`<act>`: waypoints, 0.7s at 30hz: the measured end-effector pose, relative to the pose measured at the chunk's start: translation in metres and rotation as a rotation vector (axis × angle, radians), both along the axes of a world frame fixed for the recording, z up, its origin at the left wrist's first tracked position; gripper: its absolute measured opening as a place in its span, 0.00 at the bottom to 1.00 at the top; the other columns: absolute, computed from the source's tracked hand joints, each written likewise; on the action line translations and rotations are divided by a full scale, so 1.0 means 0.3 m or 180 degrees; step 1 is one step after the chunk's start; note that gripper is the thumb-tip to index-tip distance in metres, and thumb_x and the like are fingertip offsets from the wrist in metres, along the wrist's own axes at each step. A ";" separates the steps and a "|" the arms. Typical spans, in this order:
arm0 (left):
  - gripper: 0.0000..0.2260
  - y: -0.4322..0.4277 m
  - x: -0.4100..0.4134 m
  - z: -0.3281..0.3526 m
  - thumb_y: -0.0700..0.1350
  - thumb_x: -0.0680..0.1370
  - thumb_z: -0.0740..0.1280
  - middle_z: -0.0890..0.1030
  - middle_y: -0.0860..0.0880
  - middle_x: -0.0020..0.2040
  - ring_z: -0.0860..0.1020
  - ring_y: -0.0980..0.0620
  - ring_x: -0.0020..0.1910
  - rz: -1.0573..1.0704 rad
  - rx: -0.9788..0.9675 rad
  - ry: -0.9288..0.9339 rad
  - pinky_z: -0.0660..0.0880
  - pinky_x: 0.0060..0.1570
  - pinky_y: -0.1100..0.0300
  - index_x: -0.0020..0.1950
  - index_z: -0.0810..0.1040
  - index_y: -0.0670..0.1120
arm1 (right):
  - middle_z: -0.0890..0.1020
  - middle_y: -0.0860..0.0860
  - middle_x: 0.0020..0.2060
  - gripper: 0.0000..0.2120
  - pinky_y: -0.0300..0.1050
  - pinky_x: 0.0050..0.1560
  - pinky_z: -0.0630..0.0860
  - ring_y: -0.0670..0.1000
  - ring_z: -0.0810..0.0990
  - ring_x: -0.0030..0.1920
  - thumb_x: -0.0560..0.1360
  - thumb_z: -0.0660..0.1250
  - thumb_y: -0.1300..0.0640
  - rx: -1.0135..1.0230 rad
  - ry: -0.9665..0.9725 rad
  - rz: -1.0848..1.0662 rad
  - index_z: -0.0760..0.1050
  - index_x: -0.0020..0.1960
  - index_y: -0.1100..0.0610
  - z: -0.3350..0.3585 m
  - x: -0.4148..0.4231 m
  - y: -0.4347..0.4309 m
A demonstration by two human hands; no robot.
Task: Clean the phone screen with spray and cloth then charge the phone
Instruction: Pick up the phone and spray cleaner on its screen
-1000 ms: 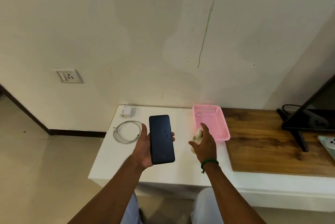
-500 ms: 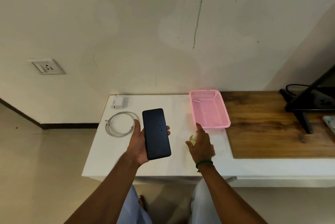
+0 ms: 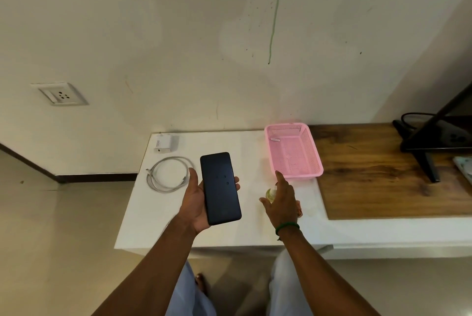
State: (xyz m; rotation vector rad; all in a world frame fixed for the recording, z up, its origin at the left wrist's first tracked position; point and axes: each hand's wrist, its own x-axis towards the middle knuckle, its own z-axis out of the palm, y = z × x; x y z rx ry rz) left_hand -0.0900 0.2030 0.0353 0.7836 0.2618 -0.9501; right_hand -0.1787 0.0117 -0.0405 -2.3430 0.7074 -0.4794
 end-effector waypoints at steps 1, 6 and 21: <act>0.38 0.000 0.000 0.001 0.73 0.73 0.52 0.75 0.40 0.67 0.78 0.42 0.61 -0.0003 -0.0005 -0.0001 0.74 0.60 0.45 0.69 0.75 0.46 | 0.77 0.58 0.59 0.43 0.57 0.56 0.76 0.59 0.78 0.56 0.62 0.79 0.52 0.0005 -0.0012 0.0017 0.62 0.71 0.57 0.003 -0.002 -0.002; 0.38 -0.004 0.001 0.006 0.73 0.72 0.53 0.76 0.40 0.66 0.78 0.43 0.60 -0.0013 -0.0020 -0.0015 0.73 0.61 0.45 0.67 0.76 0.46 | 0.77 0.58 0.58 0.41 0.50 0.53 0.78 0.55 0.77 0.55 0.65 0.72 0.40 -0.0134 -0.0584 0.0059 0.61 0.69 0.58 0.044 -0.051 -0.022; 0.38 -0.038 -0.028 0.046 0.73 0.73 0.51 0.77 0.40 0.65 0.79 0.42 0.59 -0.0091 -0.0057 -0.0048 0.75 0.58 0.46 0.68 0.76 0.47 | 0.76 0.58 0.51 0.13 0.50 0.55 0.74 0.58 0.74 0.55 0.76 0.62 0.51 0.0045 0.1318 0.0184 0.75 0.53 0.60 -0.008 -0.167 -0.180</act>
